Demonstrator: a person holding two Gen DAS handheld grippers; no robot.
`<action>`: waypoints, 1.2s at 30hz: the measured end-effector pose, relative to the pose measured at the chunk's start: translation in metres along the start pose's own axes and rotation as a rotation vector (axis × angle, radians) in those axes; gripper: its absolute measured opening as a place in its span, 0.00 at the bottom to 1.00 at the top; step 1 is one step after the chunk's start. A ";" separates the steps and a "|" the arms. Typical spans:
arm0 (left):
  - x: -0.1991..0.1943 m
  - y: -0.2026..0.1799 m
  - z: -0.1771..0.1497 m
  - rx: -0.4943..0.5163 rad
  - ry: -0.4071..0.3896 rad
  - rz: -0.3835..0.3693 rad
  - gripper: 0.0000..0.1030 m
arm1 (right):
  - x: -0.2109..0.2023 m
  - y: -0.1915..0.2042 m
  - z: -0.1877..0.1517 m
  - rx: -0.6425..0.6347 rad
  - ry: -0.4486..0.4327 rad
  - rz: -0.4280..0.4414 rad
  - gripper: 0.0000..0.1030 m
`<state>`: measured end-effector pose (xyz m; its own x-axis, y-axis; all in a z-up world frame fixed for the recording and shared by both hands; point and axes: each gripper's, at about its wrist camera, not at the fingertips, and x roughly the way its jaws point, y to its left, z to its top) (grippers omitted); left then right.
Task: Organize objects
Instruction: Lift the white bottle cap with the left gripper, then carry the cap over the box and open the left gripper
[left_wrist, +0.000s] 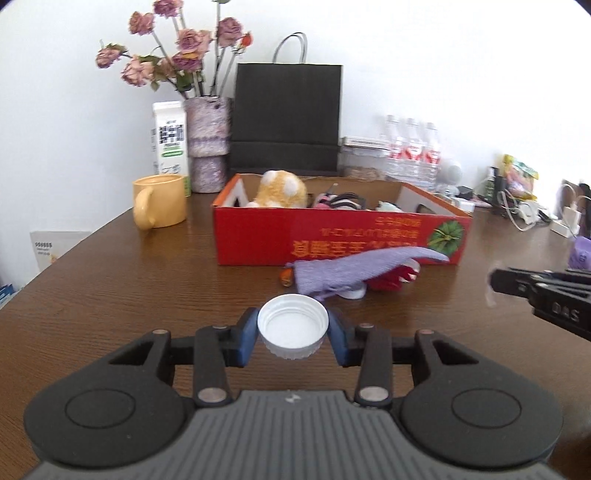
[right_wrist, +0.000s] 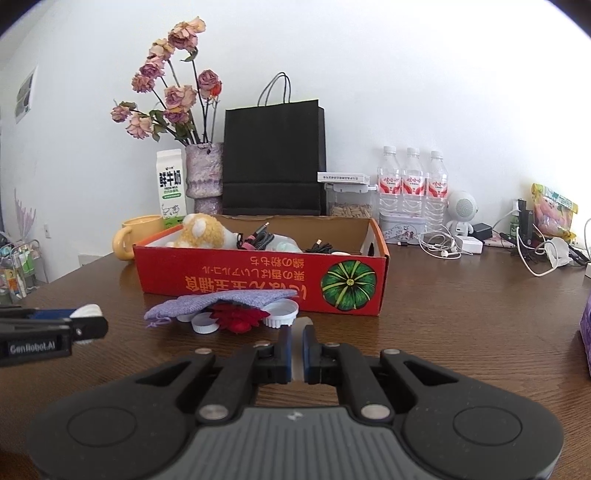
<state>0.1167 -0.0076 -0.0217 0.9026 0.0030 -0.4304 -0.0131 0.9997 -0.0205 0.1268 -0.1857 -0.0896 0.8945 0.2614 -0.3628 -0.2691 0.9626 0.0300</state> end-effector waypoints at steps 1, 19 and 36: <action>-0.002 -0.007 -0.002 0.016 0.005 -0.021 0.39 | -0.002 0.002 -0.001 0.005 0.000 0.017 0.05; 0.003 -0.017 0.055 0.016 -0.137 -0.038 0.40 | 0.006 0.018 0.043 -0.016 -0.111 0.103 0.05; 0.117 -0.025 0.123 -0.031 -0.169 0.036 0.40 | 0.136 -0.018 0.105 0.100 -0.158 0.028 0.05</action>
<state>0.2758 -0.0295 0.0394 0.9607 0.0456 -0.2737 -0.0579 0.9976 -0.0371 0.2903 -0.1598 -0.0421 0.9341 0.2889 -0.2096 -0.2654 0.9549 0.1334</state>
